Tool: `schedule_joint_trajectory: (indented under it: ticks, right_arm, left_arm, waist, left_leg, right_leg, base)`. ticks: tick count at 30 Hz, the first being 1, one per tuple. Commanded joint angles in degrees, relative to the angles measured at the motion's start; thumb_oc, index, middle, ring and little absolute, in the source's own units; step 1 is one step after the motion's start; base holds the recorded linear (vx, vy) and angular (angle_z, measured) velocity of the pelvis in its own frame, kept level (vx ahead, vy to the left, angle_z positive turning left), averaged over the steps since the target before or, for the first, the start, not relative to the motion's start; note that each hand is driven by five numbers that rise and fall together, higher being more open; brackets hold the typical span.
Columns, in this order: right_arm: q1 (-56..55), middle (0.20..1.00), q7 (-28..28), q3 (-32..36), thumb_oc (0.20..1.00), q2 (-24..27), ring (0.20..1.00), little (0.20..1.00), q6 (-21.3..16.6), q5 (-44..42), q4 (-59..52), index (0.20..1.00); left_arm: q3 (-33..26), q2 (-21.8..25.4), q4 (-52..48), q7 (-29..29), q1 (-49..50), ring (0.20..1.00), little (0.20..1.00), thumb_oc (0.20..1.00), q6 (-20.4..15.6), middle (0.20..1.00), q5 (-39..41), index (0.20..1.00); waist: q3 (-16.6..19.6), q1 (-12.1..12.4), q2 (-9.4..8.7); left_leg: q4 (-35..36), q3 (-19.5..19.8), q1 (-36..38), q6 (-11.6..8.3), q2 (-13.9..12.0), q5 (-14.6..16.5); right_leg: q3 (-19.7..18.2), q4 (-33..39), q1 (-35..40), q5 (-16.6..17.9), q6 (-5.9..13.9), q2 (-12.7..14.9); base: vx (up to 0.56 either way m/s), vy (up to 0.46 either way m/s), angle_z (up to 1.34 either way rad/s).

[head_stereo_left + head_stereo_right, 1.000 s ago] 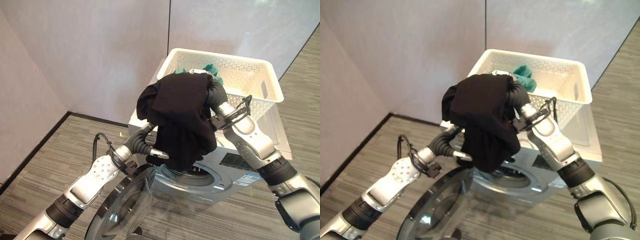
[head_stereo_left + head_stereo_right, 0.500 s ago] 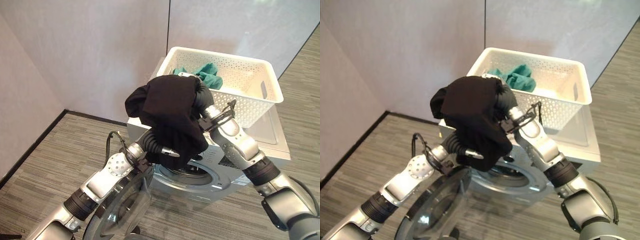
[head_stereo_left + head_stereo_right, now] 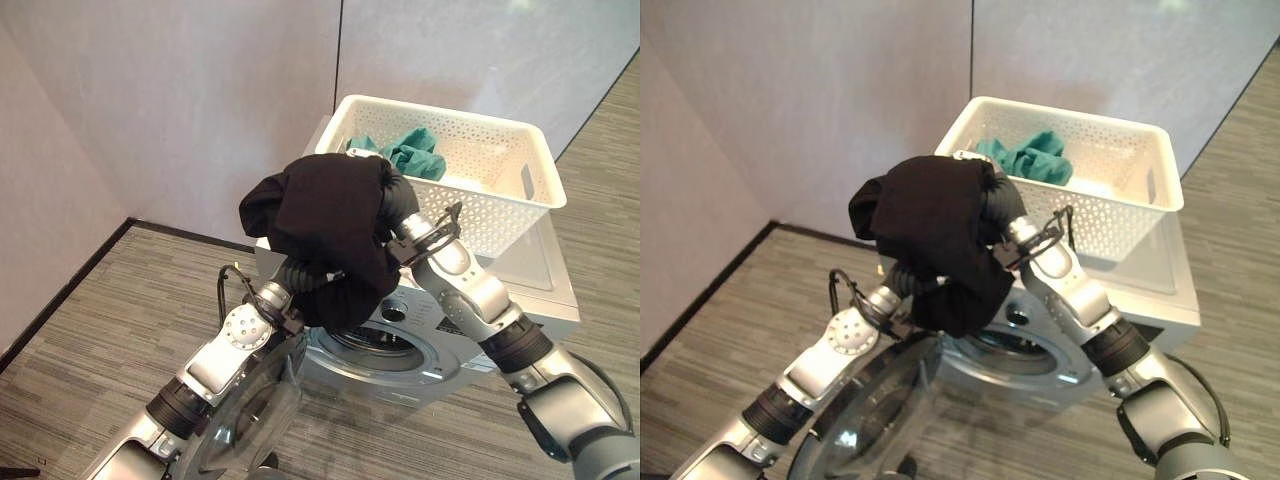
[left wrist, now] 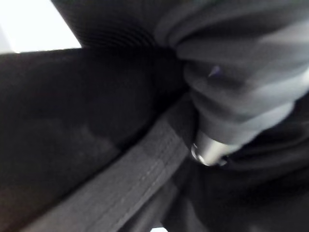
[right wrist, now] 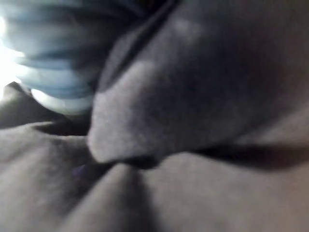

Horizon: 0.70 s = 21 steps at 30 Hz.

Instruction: Grab the laundry basket,head to the washer,open it,put in the laundry and shut it.

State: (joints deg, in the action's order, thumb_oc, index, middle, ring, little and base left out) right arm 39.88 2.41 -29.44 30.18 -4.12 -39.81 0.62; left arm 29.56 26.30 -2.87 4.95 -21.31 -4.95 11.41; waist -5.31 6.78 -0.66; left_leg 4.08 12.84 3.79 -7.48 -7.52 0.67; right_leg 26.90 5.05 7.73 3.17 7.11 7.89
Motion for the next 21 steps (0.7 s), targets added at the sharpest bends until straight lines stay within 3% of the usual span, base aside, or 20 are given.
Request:
schedule_joint_trajectory:
  ticks: [1, 2, 7, 8, 9, 10, 21]
  right_arm:
    - [2.95, 0.200, 0.21, 1.27, 0.200, 0.97, 0.200, 0.200, -4.14, -1.45, -5.69, 0.200]
    - [2.66, 0.200, 0.26, 1.42, 0.200, 1.17, 0.200, 0.200, -4.22, -1.16, -5.68, 0.200]
    - [2.33, 0.438, 0.31, 1.56, 0.438, 1.76, 0.438, 0.438, -4.27, -0.42, -5.71, 0.438]
    - [1.99, 0.614, 0.32, 1.58, 0.614, 1.80, 0.614, 0.614, -4.36, -0.56, -5.88, 0.614]
    - [1.97, 0.849, 0.38, 1.65, 0.849, 1.88, 0.849, 0.849, -4.38, -0.62, -5.89, 0.849]
    - [1.94, 1.000, 0.43, 1.63, 1.000, 1.98, 1.000, 1.000, -4.36, -0.51, -5.84, 1.000]
    - [1.34, 1.000, -0.69, 2.82, 1.000, 4.66, 1.000, 1.000, -5.49, -1.33, -6.80, 1.000]
  left_arm:
    - [-2.54, 0.08, 2.79, 2.96, -4.43, 0.200, 0.200, 0.200, -3.98, 0.200, 1.21, 0.200]
    - [-2.77, -0.03, 2.96, 3.30, -4.23, 0.200, 0.200, 0.200, -4.10, 0.200, 1.11, 0.200]
    - [-3.64, 0.03, 2.82, 4.14, -3.41, 0.200, 0.200, 0.200, -4.64, 0.200, -0.16, 0.200]
    - [-4.06, -0.09, 2.70, 4.50, -2.94, 0.200, 0.200, 0.200, -4.83, 0.200, -0.24, 0.200]
    - [-4.19, -0.19, 2.69, 4.57, -2.73, 0.200, 0.200, 0.200, -4.87, 0.200, -0.17, 0.200]
    - [-4.29, -0.25, 2.75, 4.67, -2.58, 0.200, 0.200, 0.200, -4.92, 0.200, -0.11, 0.200]
    - [-6.34, -0.49, 2.89, 5.30, -0.13, 0.200, 0.200, 0.200, -6.14, 0.200, 0.32, 0.200]
  waist:
    - [1.17, -0.77, -2.54]
    - [1.19, -0.77, -2.57]
    - [1.31, -1.05, -2.56]
    - [1.39, -1.08, -2.59]
    - [1.43, -1.10, -2.59]
    - [1.46, -1.15, -2.58]
    - [1.72, -1.30, -3.11]
  left_leg:
    - [0.92, -6.51, -0.27, 0.47, -0.62, -0.30]
    - [0.92, -6.62, -0.25, 0.47, -0.67, -0.28]
    - [0.92, -6.91, -0.02, 0.53, -0.71, -0.13]
    - [0.92, -6.99, 0.03, 0.55, -0.68, -0.11]
    - [0.92, -7.01, 0.08, 0.57, -0.64, -0.09]
    - [0.92, -6.99, 0.09, 0.57, -0.60, -0.07]
    - [0.92, -7.47, 0.16, 0.58, -0.60, 0.16]
  right_leg:
    - [-1.23, -4.21, 0.36, -7.40, -2.61, 0.58]
    - [-1.21, -4.21, 0.36, -7.41, -2.61, 0.58]
    - [-1.50, -4.28, 0.41, -7.41, -2.57, 0.66]
    - [-1.54, -4.26, 0.49, -7.39, -2.56, 0.68]
    - [-1.51, -4.25, 0.52, -7.40, -2.56, 0.69]
    - [-1.52, -4.24, 0.53, -7.38, -2.55, 0.69]
    - [-1.82, -4.02, 0.52, -6.96, -2.31, 0.80]
  base:
    - [0.00, 0.000, 0.00]
    - [0.00, 0.000, 0.00]
    - [0.00, 0.000, 0.00]
    - [0.00, 0.000, 0.00]
    - [0.00, 0.000, 0.00]
    - [0.00, 0.000, 0.00]
    - [0.00, 0.000, 0.00]
